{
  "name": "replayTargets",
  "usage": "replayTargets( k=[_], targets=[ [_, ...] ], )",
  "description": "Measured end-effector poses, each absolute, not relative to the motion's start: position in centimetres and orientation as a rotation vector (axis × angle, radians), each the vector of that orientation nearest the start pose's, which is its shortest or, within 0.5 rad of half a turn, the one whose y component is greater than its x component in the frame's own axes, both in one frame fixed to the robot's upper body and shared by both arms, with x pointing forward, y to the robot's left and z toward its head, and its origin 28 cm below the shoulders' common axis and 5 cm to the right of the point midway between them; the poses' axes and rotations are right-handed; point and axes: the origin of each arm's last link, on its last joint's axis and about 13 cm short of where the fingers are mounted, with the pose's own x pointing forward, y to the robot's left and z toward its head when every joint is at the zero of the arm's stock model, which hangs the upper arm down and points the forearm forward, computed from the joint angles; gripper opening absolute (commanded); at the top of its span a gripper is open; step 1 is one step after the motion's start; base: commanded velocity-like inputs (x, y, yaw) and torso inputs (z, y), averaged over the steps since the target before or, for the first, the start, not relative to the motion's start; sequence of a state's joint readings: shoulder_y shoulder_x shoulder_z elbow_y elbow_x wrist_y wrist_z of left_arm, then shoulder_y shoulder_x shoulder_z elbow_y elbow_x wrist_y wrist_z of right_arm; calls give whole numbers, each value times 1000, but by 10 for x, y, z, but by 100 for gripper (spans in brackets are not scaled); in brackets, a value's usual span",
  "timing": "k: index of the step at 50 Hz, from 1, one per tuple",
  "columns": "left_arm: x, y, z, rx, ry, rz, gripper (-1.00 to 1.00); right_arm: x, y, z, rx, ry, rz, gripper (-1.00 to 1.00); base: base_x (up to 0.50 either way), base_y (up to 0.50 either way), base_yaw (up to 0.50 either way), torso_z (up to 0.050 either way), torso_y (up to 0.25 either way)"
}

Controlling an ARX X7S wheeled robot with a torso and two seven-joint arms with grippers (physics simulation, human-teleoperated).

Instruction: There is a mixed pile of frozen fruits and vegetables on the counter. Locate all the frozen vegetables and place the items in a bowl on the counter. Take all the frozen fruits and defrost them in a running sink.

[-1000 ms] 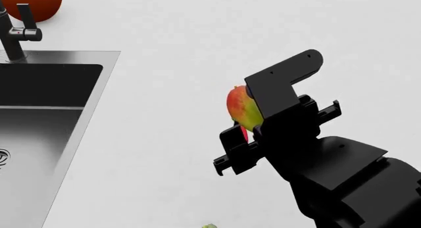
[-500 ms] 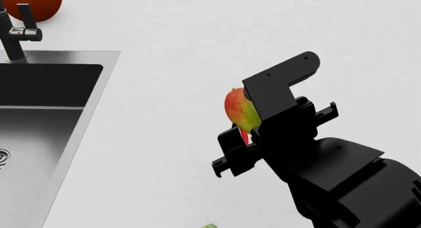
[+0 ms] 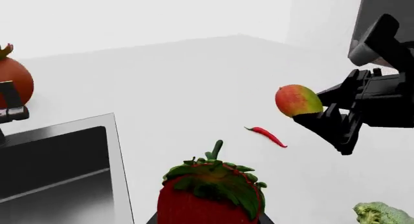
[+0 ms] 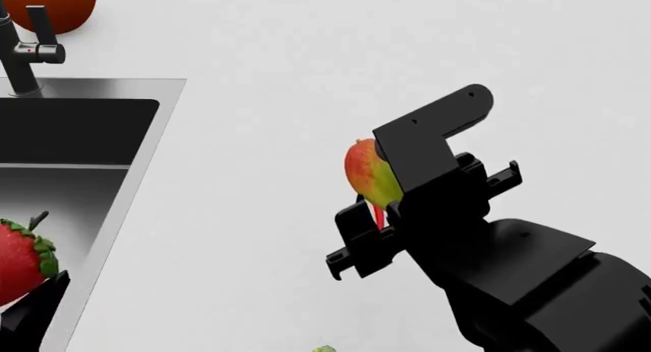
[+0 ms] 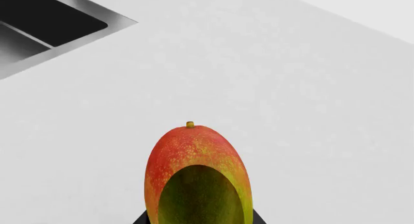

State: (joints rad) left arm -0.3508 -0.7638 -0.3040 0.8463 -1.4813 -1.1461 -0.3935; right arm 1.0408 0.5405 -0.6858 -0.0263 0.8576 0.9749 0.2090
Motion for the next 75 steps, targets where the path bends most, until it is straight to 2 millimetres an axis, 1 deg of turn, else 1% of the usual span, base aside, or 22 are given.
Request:
replayTargets(
  k=[12,33,50,75],
  targets=[
    [164,277,230,38,34,-323,-100,318,-120,204,-319,316,350,-100,0,0,0,0,0],
    [167,278,232,31,15,-279,-100,314,-118,209,-333,271,371,-100,0,0,0,0,0],
    [170,277,229,32,31,-262,-100,312,-116,208,-379,241,378,-100,0,500,0,0,0],
    [178,278,231,22,19,-233,-100,311,-117,206,-377,235,377,-100,0,500,0,0,0]
  ],
)
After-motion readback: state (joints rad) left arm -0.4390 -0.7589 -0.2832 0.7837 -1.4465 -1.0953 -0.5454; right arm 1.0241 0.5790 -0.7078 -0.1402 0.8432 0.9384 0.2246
